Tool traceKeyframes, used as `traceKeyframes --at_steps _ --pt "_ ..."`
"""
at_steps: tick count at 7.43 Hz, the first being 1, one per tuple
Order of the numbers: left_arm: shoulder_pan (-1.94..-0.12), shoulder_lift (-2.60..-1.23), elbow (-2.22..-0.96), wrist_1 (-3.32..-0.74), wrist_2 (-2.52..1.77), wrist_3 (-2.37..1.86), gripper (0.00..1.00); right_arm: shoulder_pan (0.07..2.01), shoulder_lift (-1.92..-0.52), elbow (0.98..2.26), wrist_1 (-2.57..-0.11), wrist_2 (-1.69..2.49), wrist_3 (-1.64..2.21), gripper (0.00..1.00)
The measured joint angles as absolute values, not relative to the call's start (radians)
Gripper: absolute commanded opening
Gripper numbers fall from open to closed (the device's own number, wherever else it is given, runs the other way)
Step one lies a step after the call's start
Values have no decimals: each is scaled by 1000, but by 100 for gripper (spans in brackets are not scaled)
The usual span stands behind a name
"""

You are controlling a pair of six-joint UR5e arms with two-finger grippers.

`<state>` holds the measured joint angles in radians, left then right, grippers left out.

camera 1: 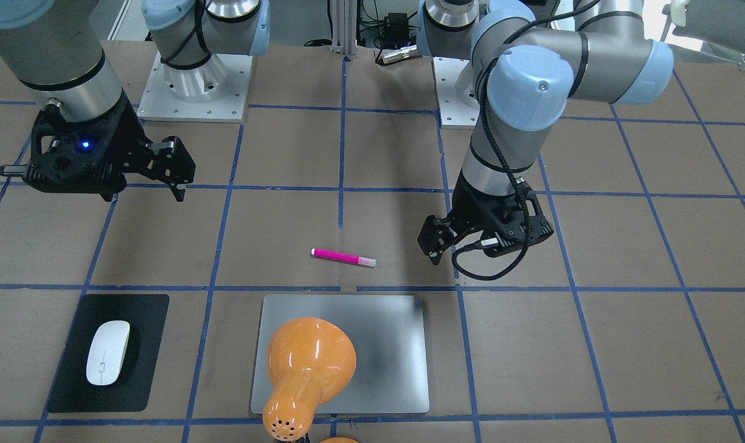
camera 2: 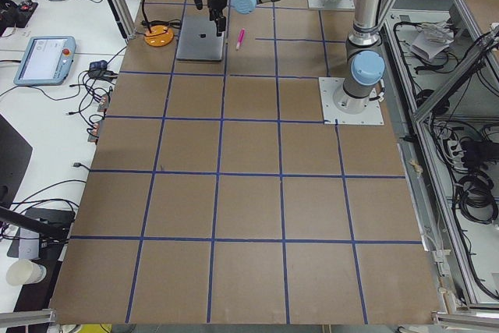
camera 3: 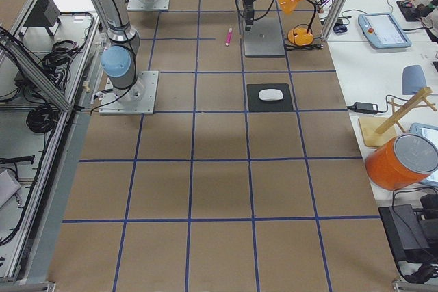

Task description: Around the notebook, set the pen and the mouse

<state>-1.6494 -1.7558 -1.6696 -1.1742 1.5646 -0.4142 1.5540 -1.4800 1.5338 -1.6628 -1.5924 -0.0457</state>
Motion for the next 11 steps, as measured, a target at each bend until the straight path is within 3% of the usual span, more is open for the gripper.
traceKeyframes --at_steps 5,11 --pt "-1561 -1576 -1673 -1485 1583 -178 100 1554 -1478 1533 -1664 -1592 -44 100" --pt "-1475 -1555 -1689 -1534 1583 78 100 1554 -1479 1534 -1665 -1592 -45 100"
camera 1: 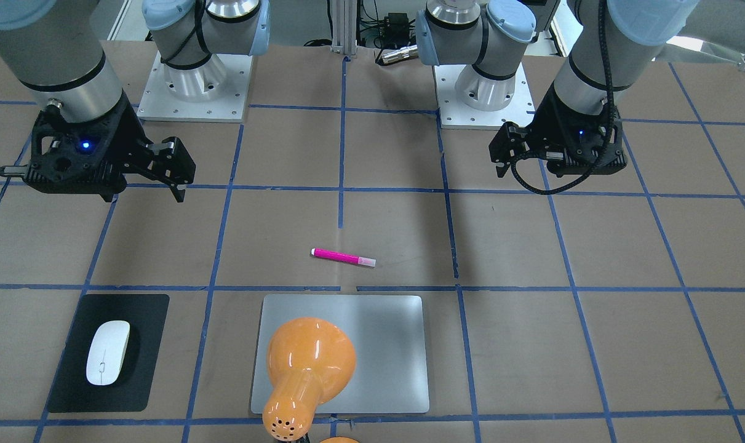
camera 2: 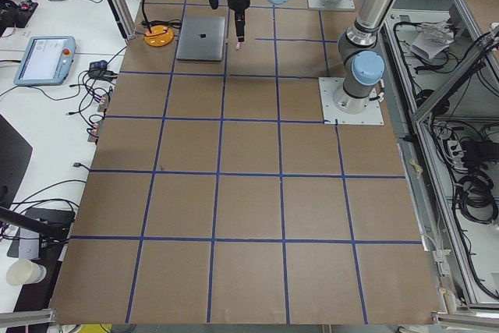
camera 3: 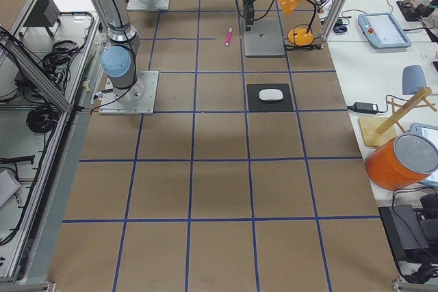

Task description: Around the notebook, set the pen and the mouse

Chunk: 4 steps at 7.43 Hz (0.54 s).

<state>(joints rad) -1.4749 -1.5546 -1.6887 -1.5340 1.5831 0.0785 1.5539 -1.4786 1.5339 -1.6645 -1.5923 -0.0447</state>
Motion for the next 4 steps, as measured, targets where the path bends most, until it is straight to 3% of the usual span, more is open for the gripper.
traceKeyframes --at_steps 4 --pt "-1472 -1564 -1688 -1521 1583 83 100 1554 -1478 1534 -1664 -1592 -46 100"
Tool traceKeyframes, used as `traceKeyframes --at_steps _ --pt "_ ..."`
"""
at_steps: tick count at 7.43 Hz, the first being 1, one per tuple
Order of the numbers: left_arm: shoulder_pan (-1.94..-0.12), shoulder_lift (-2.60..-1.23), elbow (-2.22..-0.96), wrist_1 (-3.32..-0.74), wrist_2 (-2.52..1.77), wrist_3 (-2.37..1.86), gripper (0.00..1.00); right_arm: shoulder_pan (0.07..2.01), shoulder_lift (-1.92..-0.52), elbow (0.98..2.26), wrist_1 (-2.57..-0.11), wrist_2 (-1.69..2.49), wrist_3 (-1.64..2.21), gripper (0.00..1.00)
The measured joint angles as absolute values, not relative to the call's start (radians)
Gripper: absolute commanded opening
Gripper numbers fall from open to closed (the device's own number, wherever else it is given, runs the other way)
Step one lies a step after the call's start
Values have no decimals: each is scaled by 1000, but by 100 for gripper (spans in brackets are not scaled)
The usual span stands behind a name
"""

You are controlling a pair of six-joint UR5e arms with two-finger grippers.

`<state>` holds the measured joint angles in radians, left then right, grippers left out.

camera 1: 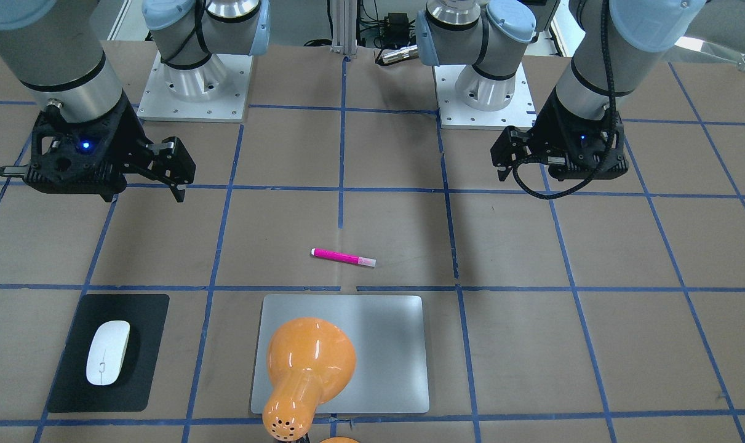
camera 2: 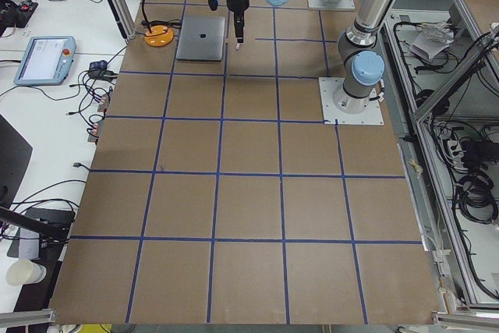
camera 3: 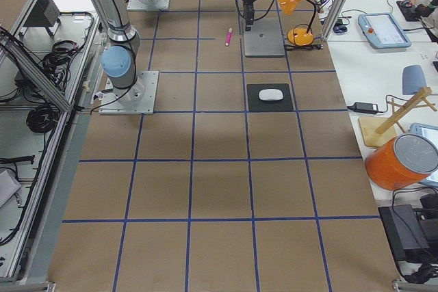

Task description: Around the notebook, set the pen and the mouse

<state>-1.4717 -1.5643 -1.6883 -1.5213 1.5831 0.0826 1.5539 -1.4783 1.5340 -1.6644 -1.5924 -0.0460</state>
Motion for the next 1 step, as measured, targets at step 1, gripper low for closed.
traceKeyframes --at_steps 1 --pt "-1471 -1565 -1688 -1519 1583 83 100 1554 -1478 1534 -1664 -1592 -46 100"
